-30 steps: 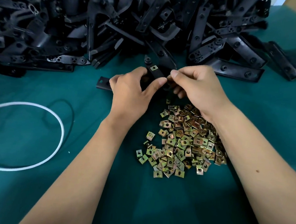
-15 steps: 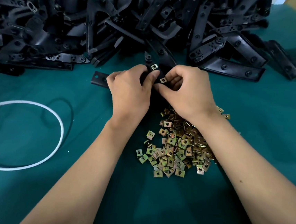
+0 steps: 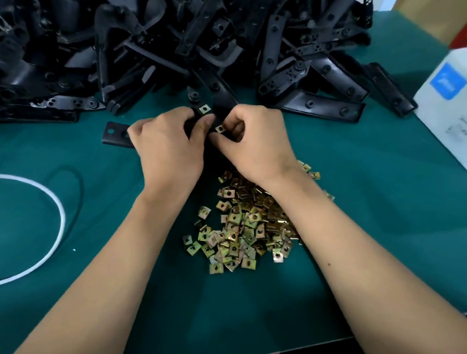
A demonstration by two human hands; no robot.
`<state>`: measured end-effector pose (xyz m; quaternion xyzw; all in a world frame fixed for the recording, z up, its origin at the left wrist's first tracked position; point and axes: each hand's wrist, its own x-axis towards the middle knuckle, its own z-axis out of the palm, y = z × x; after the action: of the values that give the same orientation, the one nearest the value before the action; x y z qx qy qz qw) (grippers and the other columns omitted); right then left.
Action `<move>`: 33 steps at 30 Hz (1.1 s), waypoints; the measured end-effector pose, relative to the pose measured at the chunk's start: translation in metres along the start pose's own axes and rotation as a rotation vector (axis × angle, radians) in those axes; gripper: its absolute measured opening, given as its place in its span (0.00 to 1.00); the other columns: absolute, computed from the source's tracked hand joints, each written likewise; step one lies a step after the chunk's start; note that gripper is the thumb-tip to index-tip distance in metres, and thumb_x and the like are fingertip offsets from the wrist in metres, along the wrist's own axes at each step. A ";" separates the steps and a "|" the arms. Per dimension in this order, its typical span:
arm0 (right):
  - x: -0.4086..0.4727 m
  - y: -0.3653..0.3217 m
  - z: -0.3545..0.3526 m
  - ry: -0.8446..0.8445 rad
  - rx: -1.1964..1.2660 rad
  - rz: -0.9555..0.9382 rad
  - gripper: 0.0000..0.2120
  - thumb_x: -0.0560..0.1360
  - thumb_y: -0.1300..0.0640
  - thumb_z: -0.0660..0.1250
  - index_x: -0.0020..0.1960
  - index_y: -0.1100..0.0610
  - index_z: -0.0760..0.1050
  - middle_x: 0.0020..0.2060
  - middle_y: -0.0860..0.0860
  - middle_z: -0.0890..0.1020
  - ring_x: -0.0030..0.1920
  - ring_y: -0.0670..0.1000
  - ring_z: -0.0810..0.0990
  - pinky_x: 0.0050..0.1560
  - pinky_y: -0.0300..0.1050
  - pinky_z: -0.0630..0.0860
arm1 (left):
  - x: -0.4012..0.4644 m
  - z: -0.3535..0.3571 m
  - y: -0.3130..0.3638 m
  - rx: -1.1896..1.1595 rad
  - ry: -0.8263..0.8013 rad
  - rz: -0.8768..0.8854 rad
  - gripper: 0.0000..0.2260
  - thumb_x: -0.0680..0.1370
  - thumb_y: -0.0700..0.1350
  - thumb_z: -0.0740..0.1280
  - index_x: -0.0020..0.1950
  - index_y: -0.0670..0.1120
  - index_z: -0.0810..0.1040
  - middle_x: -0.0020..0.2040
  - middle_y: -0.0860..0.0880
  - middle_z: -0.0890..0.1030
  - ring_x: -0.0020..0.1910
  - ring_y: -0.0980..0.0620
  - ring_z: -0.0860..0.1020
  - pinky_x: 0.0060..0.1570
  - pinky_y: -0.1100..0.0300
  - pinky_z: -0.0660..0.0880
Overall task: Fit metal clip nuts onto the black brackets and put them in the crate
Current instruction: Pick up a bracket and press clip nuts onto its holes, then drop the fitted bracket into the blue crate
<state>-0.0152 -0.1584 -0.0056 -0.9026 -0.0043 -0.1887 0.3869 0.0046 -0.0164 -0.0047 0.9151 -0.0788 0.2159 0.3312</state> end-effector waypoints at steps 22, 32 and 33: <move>-0.267 0.157 -0.294 1.003 0.252 0.480 0.03 0.76 0.61 0.73 0.45 0.53 0.82 0.38 0.54 0.85 0.38 0.51 0.82 0.41 0.50 0.81 | -0.186 0.087 0.344 -0.154 -0.602 0.985 0.11 0.82 0.53 0.63 0.54 0.47 0.79 0.54 0.43 0.82 0.55 0.39 0.80 0.50 0.48 0.73; -0.497 0.255 -0.285 0.431 -0.260 1.509 0.13 0.70 0.51 0.80 0.44 0.61 0.84 0.38 0.57 0.85 0.45 0.57 0.84 0.44 0.50 0.76 | -0.305 0.151 0.323 -0.102 -1.160 1.077 0.08 0.79 0.49 0.68 0.55 0.47 0.82 0.55 0.45 0.83 0.57 0.40 0.80 0.54 0.49 0.78; -0.500 0.256 -0.284 0.463 -0.289 1.546 0.14 0.70 0.50 0.79 0.43 0.61 0.82 0.37 0.57 0.84 0.46 0.58 0.85 0.41 0.49 0.74 | -0.304 0.155 0.320 -0.093 -1.172 1.066 0.07 0.79 0.48 0.68 0.54 0.48 0.82 0.55 0.45 0.83 0.56 0.40 0.80 0.54 0.49 0.78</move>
<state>-0.5358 -0.4675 -0.1773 -0.6298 0.7234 -0.0490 0.2788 -0.3063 -0.3610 -0.0642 0.7040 -0.6767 -0.1751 0.1257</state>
